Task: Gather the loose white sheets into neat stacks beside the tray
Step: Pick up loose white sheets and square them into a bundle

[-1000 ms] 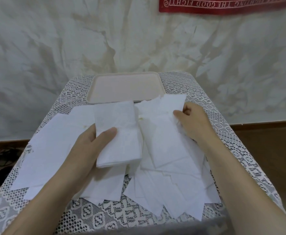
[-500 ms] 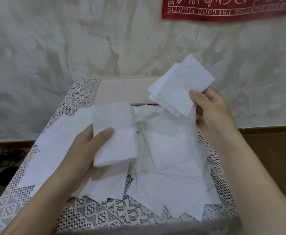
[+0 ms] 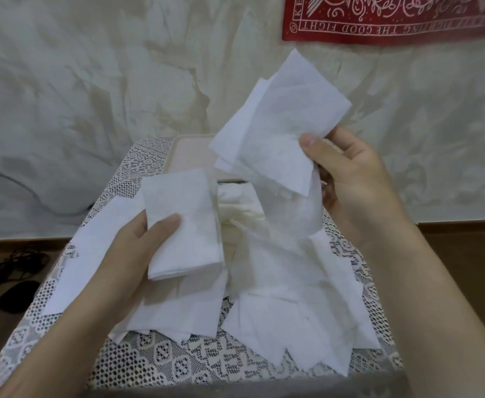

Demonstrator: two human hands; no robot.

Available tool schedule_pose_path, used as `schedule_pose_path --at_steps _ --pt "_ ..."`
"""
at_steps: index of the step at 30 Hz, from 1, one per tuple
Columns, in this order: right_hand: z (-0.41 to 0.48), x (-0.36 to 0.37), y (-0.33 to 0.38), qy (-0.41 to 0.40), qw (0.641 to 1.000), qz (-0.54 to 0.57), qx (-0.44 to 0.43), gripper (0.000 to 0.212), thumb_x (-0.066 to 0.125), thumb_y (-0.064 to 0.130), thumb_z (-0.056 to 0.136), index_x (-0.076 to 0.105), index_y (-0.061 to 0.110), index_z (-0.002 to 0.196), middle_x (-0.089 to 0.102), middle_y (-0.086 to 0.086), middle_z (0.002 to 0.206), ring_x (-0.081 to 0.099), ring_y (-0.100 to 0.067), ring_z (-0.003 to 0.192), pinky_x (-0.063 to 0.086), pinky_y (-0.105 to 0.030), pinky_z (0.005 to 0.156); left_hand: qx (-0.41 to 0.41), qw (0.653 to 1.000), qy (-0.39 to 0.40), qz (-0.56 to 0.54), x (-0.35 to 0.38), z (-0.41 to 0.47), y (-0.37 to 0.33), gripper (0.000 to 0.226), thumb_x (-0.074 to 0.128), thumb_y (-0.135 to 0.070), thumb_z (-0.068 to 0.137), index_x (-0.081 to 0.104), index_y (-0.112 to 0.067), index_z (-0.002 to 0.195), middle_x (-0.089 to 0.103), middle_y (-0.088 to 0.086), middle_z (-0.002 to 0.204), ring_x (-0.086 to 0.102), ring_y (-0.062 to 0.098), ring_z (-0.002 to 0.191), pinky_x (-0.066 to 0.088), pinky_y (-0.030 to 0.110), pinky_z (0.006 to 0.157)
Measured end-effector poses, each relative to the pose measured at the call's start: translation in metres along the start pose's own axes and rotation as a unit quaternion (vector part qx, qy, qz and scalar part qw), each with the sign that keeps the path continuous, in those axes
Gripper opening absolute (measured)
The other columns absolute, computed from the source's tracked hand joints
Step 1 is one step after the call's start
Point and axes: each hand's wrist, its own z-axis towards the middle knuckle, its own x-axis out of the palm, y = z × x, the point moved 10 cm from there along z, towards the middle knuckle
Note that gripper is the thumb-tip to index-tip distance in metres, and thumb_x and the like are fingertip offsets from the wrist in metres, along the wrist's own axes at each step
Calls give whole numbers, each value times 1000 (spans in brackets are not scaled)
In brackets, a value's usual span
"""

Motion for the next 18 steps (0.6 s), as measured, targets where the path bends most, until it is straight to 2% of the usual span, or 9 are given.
schedule_pose_path --at_steps 2,4,6,8,9,13,16,18 --pt "-3 5 -20 28 998 -39 40 16 64 8 97 74 15 108 78 -3 95 68 -20 79 52 -32 66 -4 1000 -4 1 -3 -1 2 37 63 -36 90 72 -21 122 81 3 108 78 23 95 57 39 77" --pt "-8 5 -53 61 986 -123 92 15 65 5 97 73 5 110 78 -13 102 71 -22 83 56 -31 71 -7 1000 -6 -2 -4 -1 3 37 64 -36 91 71 -21 124 81 4 110 78 25 99 57 42 82" --pt "-11 -4 -84 77 957 -258 112 9 70 16 94 73 7 96 76 -18 89 64 -20 72 48 -34 66 -8 1000 -6 -6 -5 -1 4 38 65 -36 90 71 -21 124 80 4 113 77 26 103 57 46 89" --pt "-9 -14 -102 75 912 -391 97 25 71 28 90 61 9 78 61 -5 65 48 -13 59 35 -33 61 -8 1000 -5 -4 -5 -1 5 38 65 -37 89 71 -21 124 80 5 114 76 27 105 57 48 93" --pt "-8 -18 -104 60 904 -413 89 27 72 29 89 58 10 76 54 2 61 43 -11 57 33 -33 61 -8 1000 -4 -3 -5 -1 6 38 65 -37 89 72 -21 123 80 5 114 76 27 104 57 48 93" --pt "-2 -27 -95 -13 925 -374 69 12 78 30 86 66 28 85 65 9 74 54 -9 66 42 -33 70 -8 1000 -6 2 -4 -1 6 37 66 -39 88 72 -23 121 81 3 110 78 23 97 58 45 88" --pt "-1 -24 -95 -2 919 -389 68 15 78 31 86 64 31 87 68 8 83 55 -8 69 44 -33 73 -7 1000 -3 10 -1 -1 8 33 65 -37 90 72 -23 120 81 2 108 78 20 93 57 42 81" --pt "-2 -23 -97 0 924 -378 63 14 79 31 86 65 30 85 67 9 82 53 -7 67 44 -34 73 -5 1000 -5 14 -1 -1 9 32 65 -36 92 72 -23 121 81 2 110 78 21 97 57 43 83"
